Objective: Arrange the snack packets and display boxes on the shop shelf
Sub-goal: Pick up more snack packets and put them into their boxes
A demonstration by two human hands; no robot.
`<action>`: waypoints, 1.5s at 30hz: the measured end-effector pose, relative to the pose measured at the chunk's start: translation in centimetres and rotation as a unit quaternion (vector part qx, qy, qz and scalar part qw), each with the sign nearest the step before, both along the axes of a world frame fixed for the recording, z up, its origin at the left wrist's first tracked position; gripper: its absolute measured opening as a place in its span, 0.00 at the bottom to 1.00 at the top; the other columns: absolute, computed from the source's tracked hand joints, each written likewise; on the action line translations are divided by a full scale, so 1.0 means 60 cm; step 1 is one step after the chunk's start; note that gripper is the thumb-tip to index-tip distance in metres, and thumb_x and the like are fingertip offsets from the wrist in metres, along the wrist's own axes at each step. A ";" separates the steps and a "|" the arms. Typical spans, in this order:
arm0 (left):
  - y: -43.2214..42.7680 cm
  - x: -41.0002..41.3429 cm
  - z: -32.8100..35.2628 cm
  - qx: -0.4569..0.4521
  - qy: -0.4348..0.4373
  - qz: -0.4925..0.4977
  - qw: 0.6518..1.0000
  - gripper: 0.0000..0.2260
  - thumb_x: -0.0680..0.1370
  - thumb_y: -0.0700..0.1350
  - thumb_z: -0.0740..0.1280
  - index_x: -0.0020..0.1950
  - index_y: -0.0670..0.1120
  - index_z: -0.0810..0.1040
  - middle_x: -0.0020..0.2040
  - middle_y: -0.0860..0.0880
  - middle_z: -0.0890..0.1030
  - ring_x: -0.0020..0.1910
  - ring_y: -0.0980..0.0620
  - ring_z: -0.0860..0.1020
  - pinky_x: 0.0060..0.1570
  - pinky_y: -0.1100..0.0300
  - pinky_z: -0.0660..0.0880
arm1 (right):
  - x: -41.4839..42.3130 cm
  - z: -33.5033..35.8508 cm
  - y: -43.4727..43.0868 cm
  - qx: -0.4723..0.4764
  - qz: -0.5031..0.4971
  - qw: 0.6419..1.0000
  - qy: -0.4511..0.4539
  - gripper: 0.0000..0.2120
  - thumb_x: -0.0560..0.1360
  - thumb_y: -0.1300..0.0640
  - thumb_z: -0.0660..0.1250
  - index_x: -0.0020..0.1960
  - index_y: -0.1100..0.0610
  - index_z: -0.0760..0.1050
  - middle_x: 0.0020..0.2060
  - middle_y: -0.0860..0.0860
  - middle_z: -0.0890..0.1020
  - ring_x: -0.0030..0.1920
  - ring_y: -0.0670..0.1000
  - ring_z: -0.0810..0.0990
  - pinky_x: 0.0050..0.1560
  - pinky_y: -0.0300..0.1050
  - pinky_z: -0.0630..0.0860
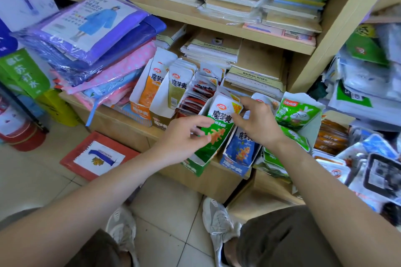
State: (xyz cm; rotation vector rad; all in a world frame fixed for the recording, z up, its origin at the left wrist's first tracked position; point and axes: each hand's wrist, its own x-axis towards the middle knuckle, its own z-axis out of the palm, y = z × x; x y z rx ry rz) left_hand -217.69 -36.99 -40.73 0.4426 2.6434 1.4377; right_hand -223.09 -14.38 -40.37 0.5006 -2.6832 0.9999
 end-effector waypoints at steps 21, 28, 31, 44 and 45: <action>0.028 -0.072 -0.043 -0.347 0.318 0.048 0.881 0.24 0.61 0.56 0.82 0.50 0.48 0.82 0.51 0.49 0.73 0.46 0.48 0.75 0.29 0.58 0.70 | -0.003 0.020 -0.015 0.003 -0.026 0.997 -0.074 0.30 0.69 0.59 0.79 0.69 0.53 0.74 0.52 0.43 0.80 0.47 0.28 0.76 0.46 0.21 0.68; 0.013 -0.064 -0.056 -0.240 0.330 0.030 0.913 0.13 0.71 0.54 0.76 0.53 0.51 0.84 0.57 0.54 0.78 0.56 0.49 0.73 0.42 0.56 0.77 | -0.028 0.000 -0.019 0.131 -0.079 0.987 -0.039 0.38 0.69 0.49 0.77 0.75 0.48 0.65 0.67 0.47 0.75 0.65 0.50 0.73 0.57 0.40 0.55; -0.015 -0.041 -0.044 -0.208 0.341 -0.006 0.917 0.13 0.74 0.55 0.71 0.56 0.50 0.84 0.61 0.53 0.79 0.61 0.48 0.71 0.56 0.52 0.76 | -0.036 0.001 -0.016 0.153 -0.086 0.984 0.011 0.29 0.73 0.47 0.74 0.72 0.48 0.71 0.62 0.48 0.76 0.63 0.52 0.73 0.57 0.47 0.58; -0.033 0.004 -0.094 -0.173 0.272 -0.052 0.945 0.12 0.69 0.51 0.80 0.47 0.48 0.83 0.62 0.50 0.78 0.46 0.52 0.81 0.39 0.60 0.79 | -0.075 0.044 -0.024 0.108 -0.057 0.992 0.024 0.06 0.76 0.64 0.70 0.49 0.57 0.85 0.40 0.51 0.85 0.39 0.46 0.80 0.43 0.40 0.76; -0.032 0.003 -0.094 -0.168 0.279 -0.054 0.944 0.10 0.70 0.50 0.80 0.45 0.48 0.83 0.62 0.50 0.78 0.46 0.52 0.81 0.40 0.60 0.78 | -0.075 0.042 -0.027 0.119 -0.057 0.991 0.030 0.07 0.76 0.65 0.70 0.49 0.57 0.86 0.40 0.52 0.86 0.39 0.47 0.79 0.43 0.41 0.76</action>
